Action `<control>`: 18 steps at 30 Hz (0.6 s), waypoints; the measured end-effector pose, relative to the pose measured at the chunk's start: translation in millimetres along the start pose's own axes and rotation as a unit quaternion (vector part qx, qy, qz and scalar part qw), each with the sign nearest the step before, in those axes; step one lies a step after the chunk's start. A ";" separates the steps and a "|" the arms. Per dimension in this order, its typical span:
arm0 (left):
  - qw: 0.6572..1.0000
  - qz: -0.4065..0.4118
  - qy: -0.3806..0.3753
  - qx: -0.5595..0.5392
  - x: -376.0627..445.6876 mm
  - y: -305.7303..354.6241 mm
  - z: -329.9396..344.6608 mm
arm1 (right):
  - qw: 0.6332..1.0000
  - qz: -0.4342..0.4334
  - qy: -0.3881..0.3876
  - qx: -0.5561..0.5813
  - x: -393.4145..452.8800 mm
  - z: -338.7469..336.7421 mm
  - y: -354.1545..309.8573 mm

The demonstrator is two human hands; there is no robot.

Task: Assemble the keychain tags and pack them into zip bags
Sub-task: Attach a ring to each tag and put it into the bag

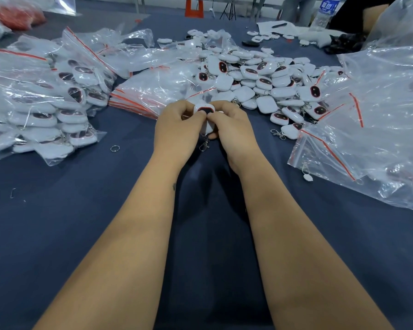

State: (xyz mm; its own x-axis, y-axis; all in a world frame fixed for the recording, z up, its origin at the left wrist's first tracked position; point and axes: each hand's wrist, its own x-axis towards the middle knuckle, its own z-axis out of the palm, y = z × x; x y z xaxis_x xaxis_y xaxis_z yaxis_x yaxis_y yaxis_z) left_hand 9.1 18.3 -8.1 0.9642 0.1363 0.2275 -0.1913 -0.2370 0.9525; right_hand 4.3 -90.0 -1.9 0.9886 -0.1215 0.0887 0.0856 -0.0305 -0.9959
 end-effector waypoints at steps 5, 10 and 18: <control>1.000 0.000 0.012 -0.006 -0.4 1.6 -0.1 | 1.000 -0.001 -0.017 0.002 -0.6 0.5 -1.2; 0.999 -0.007 0.027 -0.027 -1.3 4.3 -0.1 | 0.999 -0.013 -0.046 0.018 -4.0 -0.1 -2.8; 0.994 -0.021 0.100 -0.048 3.4 2.4 -2.5 | 0.996 -0.043 -0.052 -0.062 -8.0 0.6 -1.9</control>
State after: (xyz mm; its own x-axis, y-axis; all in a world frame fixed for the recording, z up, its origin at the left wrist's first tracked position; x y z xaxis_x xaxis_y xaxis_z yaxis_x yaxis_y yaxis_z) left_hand 11.4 20.6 -4.5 0.9181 0.3342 0.2131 -0.1767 -0.1362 0.9748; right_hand -3.7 -88.4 -0.7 0.9864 -0.0108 0.1640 0.1602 -0.1589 -0.9742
